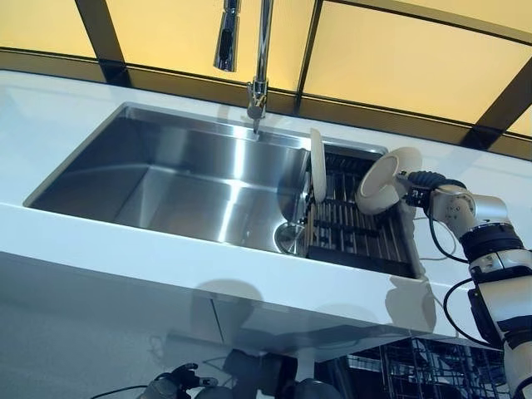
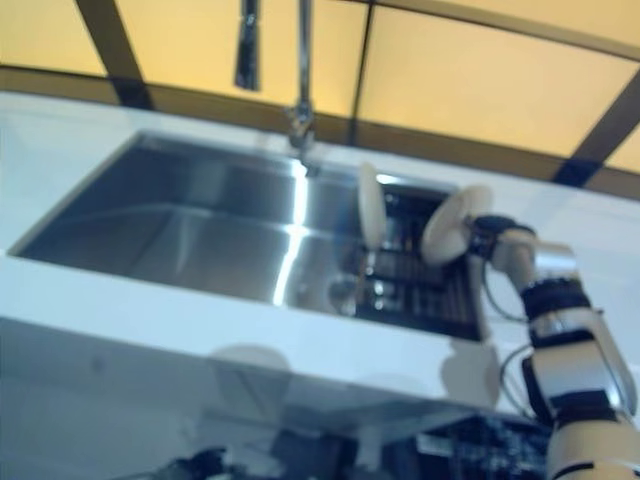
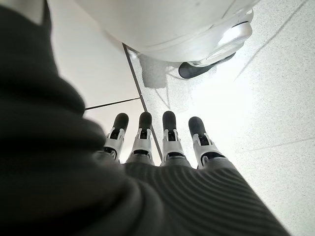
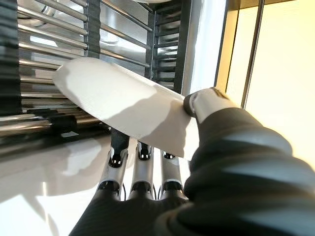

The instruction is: Take plates into dishwasher

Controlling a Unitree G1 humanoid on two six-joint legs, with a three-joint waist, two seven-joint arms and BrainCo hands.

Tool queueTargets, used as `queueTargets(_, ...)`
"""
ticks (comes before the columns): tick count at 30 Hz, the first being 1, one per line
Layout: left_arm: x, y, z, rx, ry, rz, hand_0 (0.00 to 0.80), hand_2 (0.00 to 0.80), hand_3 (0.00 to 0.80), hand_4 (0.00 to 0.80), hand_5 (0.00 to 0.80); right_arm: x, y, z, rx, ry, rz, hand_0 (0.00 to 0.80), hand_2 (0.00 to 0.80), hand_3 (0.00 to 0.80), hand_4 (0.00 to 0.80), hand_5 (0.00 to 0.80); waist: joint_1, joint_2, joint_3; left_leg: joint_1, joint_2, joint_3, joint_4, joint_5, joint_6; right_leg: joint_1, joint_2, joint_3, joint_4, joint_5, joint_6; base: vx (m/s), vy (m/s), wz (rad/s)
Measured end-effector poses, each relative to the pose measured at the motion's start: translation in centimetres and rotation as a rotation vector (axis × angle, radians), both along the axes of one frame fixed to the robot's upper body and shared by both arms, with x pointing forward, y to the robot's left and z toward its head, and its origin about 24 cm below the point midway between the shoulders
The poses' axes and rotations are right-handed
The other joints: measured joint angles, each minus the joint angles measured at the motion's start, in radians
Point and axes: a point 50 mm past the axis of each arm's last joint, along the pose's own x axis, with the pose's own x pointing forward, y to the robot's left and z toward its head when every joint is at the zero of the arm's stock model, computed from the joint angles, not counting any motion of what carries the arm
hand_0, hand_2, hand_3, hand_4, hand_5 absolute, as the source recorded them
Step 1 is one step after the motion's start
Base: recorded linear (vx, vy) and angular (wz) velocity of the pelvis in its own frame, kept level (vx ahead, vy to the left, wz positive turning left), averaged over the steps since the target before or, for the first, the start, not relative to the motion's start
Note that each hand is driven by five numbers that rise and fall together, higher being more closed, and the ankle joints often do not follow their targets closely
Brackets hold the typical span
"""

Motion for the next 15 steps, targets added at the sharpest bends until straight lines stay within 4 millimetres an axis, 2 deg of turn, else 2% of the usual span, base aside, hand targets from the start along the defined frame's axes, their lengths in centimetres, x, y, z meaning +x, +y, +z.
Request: queueTargets(15,0.14,-0.16,0.01,-0.003,-0.004,-0.001,0.000,0.000,0.000,0.000,0.000,0.06,-0.21,0.34,-0.021,-0.022,0.003,0.800,0.800,0.800,0.800,0.800,0.000,0.007,0.009,0.001,0.000,-0.001,-0.005,0.000,0.000,-0.001,0.000,0.000,-0.001,0.000,0.000,0.000,0.000,0.00)
